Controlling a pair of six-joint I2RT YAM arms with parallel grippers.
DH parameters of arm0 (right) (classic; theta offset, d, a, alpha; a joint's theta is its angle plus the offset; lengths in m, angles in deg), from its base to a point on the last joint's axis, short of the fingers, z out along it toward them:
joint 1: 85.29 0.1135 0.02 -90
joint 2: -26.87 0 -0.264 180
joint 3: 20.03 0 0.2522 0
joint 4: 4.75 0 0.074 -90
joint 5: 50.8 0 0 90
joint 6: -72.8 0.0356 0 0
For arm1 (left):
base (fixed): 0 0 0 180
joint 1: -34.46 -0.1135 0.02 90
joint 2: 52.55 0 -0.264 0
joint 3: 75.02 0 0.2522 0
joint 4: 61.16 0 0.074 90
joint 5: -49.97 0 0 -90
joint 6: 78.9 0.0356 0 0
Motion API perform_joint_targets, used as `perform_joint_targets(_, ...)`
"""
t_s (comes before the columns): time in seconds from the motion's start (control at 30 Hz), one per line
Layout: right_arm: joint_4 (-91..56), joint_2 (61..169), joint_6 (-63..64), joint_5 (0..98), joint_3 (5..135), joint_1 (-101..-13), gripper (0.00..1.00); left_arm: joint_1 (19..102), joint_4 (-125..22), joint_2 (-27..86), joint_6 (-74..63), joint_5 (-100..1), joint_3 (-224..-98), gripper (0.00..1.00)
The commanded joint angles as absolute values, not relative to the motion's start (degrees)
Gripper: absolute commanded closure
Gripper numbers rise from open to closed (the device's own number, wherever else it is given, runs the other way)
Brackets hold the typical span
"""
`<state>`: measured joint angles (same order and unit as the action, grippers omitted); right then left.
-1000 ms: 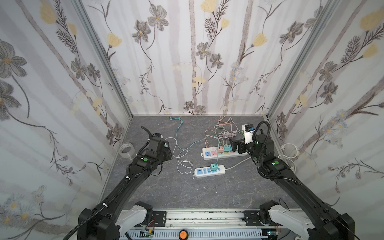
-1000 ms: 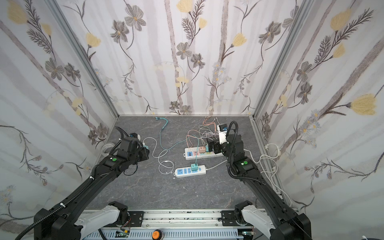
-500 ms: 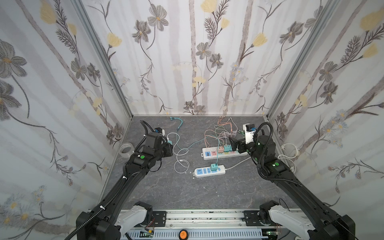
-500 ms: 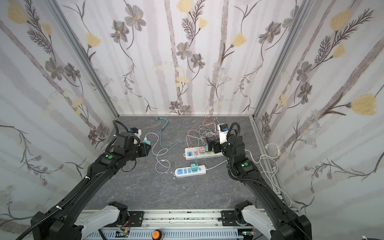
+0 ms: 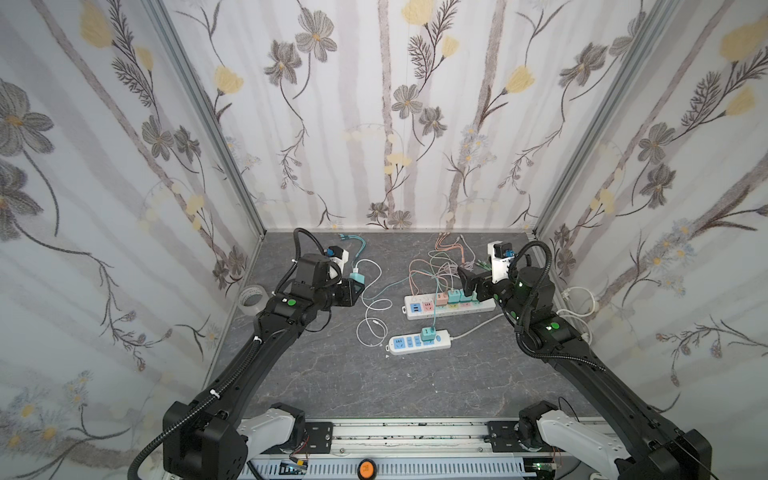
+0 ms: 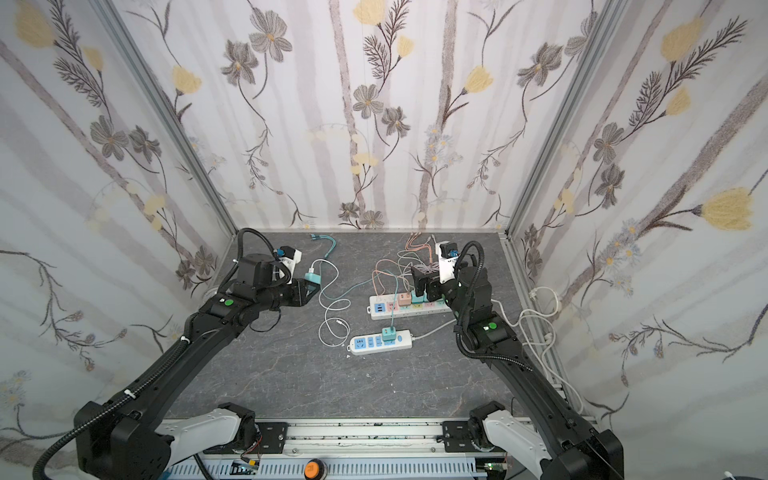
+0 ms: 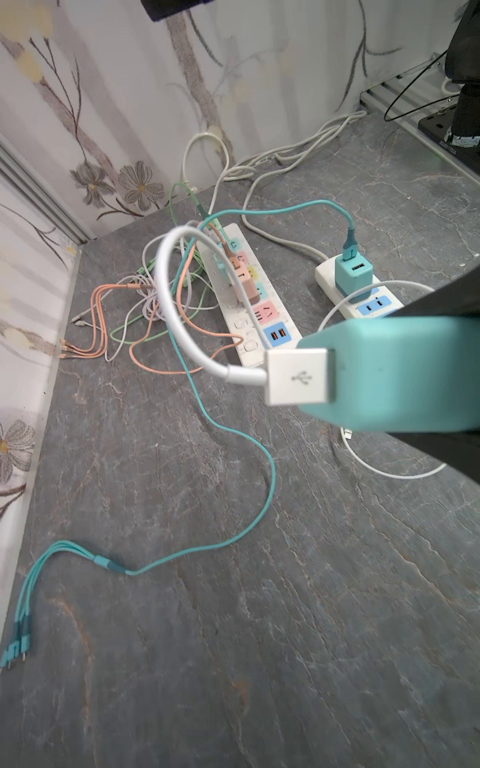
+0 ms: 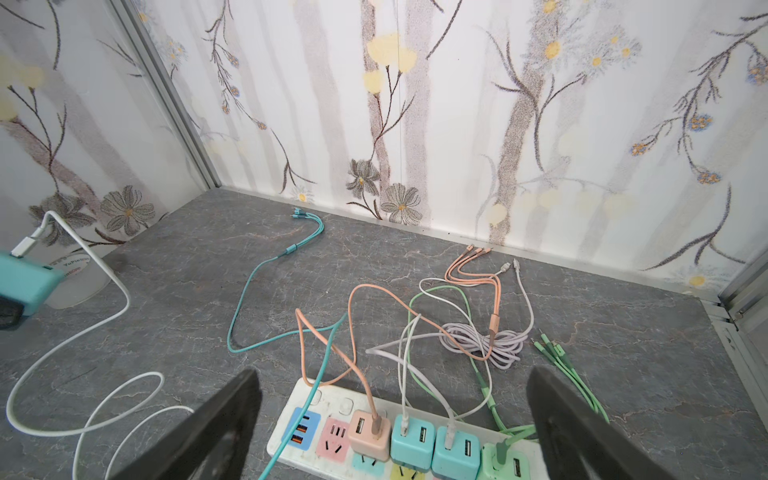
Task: Insert the plug
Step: 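Lift the teal charger with the left gripper while the right gripper turns toward it, then bring the open right gripper to the charger held by the left gripper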
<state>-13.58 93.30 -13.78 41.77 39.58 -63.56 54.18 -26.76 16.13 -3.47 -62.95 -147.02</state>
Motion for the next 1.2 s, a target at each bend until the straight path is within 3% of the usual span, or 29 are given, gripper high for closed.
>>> perform_joint_targets(0.0,-12.0,93.5,-13.7,42.2,40.1,-63.3,0.01,54.2,-31.4,18.5,1.3,-67.7,-150.5,1.00)
perform_joint_targets(0.37,-12.5,90.5,-18.1,45.6,40.9,-62.6,0.01,54.8,-30.1,23.5,15.6,-85.9,-156.3,1.00)
perform_joint_targets(0.57,-22.9,94.7,-25.5,70.1,49.2,-60.1,0.01,55.1,-25.5,29.4,24.1,-93.4,-162.9,1.00)
perform_joint_targets(0.77,-36.5,101.7,-36.9,76.9,58.4,-53.6,0.01,55.1,-23.4,35.0,32.8,-99.2,-167.7,1.00)
perform_joint_targets(0.97,-41.9,106.7,-36.9,89.4,64.8,-53.0,0.16,55.2,-22.3,36.7,38.6,-99.2,-169.0,1.00)
perform_joint_targets(1.17,-38.1,111.7,-33.4,93.8,67.6,-51.6,0.39,55.3,-22.3,36.2,40.4,-99.2,-168.7,1.00)
